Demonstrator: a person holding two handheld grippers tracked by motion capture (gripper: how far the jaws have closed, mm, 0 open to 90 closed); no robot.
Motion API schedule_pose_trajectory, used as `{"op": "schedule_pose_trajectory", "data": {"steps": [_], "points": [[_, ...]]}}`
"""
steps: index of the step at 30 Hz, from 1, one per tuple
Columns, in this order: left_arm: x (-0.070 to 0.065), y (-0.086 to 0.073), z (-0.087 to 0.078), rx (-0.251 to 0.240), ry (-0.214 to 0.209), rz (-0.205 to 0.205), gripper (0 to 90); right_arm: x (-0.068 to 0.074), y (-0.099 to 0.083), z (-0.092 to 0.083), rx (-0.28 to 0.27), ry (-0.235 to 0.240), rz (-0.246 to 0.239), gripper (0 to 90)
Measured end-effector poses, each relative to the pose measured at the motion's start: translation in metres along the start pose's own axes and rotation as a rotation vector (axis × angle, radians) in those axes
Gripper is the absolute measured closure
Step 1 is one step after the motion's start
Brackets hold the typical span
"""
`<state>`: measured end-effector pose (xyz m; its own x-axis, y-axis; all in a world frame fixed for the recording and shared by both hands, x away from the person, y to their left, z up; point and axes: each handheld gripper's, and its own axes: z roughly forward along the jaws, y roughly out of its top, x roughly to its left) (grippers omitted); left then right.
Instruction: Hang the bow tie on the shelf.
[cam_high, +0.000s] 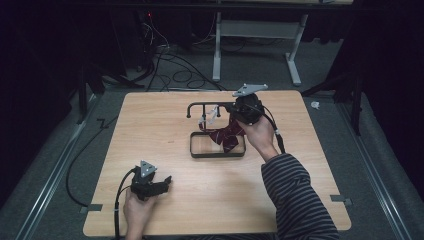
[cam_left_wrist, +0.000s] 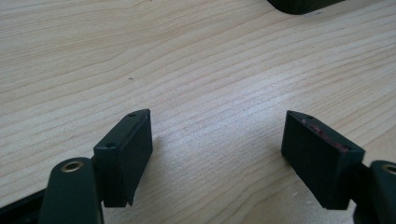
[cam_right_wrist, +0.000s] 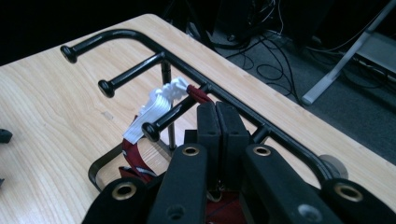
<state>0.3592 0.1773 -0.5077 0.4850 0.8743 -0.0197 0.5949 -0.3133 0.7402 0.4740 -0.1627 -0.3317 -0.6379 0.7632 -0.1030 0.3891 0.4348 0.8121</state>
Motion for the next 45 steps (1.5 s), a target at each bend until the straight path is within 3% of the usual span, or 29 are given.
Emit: {"op": "schedule_pose_trajectory", "data": {"steps": [14, 26, 34, 45], "points": [[0.0, 0.0, 0.0, 0.0, 0.0, 0.0, 25.2, 0.005, -0.003, 0.009, 0.042, 0.019, -0.009, 90.0], [0.0, 0.0, 0.0, 0.0, 0.0, 0.0, 25.3, 0.009, -0.003, 0.014, 0.049, 0.017, -0.012, 84.0], [0.0, 0.0, 0.0, 0.0, 0.0, 0.0, 25.2, 0.01, -0.006, 0.003, 0.02, 0.026, -0.012, 80.2], [0.0, 0.0, 0.0, -0.001, 0.0, 0.0, 25.2, 0.006, -0.015, -0.024, -0.051, 0.05, 0.0, 76.4]]}}
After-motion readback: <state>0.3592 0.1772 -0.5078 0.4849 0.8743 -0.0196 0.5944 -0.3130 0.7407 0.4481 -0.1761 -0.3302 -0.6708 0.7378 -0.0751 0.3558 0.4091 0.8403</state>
